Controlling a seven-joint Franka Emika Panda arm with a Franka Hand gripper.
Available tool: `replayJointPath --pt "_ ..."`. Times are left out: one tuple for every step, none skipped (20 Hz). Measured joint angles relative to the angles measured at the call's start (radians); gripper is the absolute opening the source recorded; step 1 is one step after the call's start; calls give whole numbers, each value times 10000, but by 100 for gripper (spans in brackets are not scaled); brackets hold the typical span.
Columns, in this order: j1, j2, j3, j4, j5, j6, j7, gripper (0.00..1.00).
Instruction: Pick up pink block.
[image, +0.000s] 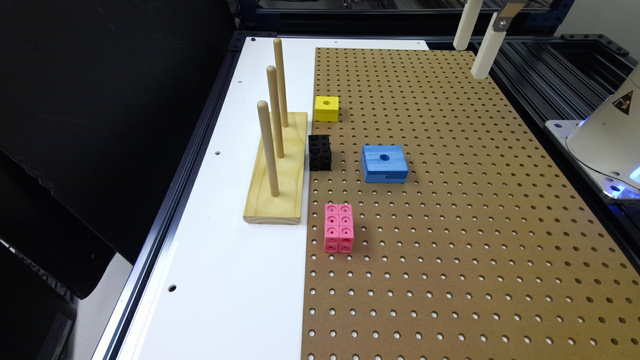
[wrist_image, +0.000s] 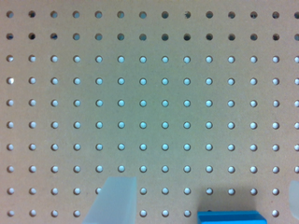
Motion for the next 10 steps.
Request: replayJointPath --pt "0 -3 0 0 0 0 0 100" --pt "1 -8 4 0 0 0 0 100" --pt "0 -12 12 -1 0 0 0 100" --pt "1 -14 18 -1 0 0 0 100" --pt "1 -18 22 -1 0 0 0 100" --pt "1 -22 26 -1 0 0 0 100" --pt "3 -25 33 0 0 0 0 100" --pt "6 -27 41 0 0 0 0 100" --pt "9 -28 53 0 1 0 0 100" --pt "12 -29 68 1 4 1 0 100"
